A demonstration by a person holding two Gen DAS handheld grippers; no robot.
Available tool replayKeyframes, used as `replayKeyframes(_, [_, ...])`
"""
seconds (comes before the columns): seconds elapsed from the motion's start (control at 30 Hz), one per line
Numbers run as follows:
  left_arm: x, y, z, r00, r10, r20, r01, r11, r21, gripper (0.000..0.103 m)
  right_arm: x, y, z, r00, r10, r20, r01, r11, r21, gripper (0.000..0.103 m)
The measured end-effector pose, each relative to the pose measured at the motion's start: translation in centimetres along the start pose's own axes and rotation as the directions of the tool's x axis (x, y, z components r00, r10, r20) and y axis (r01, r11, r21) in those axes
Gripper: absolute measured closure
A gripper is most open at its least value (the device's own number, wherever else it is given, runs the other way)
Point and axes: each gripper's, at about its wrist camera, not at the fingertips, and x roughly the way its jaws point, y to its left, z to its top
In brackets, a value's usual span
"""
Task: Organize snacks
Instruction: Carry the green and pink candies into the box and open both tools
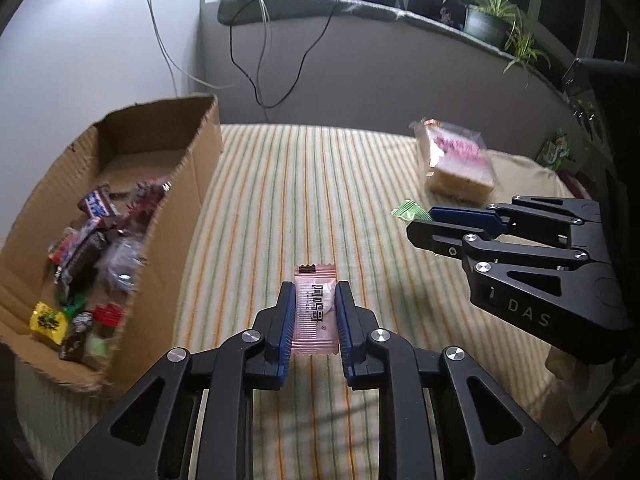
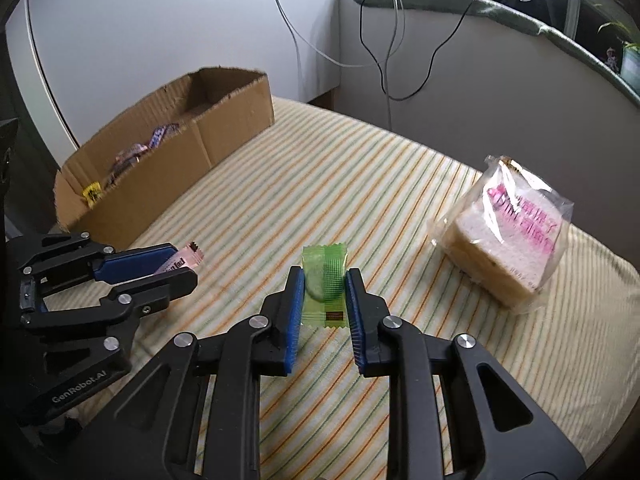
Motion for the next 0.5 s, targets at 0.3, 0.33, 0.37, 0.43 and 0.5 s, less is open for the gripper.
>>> replayKeyframes(0.3, [-3.7, 2.5, 0.9, 0.996, 0.012, 0.086, -0.009, 0.999, -0.033, 0.085, -2.3, 2.2, 2.5, 0.998, -0.009, 0.055, 0.011, 0.999, -0.032, 0.081])
replayKeyframes(0.33, [-4.0, 2.9, 1.1, 0.995, 0.015, 0.094, -0.012, 0.999, -0.037, 0.085, -2.4, 2.7, 2.9, 0.998, -0.009, 0.061, 0.011, 0.999, -0.038, 0.081])
replayKeyframes(0.37, [-4.3, 3.3, 1.2, 0.995, 0.02, 0.102, -0.015, 0.999, -0.042, 0.085, -2.3, 3.1, 3.3, 0.998, -0.006, 0.064, 0.009, 0.999, -0.042, 0.081])
replayKeyframes(0.43, [-4.8, 4.2, 1.4, 0.993, 0.028, 0.116, -0.022, 0.998, -0.051, 0.085, -2.2, 4.0, 4.0, 0.997, 0.002, 0.071, 0.002, 0.999, -0.049, 0.081])
replayKeyframes(0.5, [-5.3, 5.1, 1.5, 0.991, 0.036, 0.126, -0.029, 0.998, -0.059, 0.085, -2.0, 5.1, 4.7, 0.997, 0.012, 0.078, -0.007, 0.998, -0.058, 0.081])
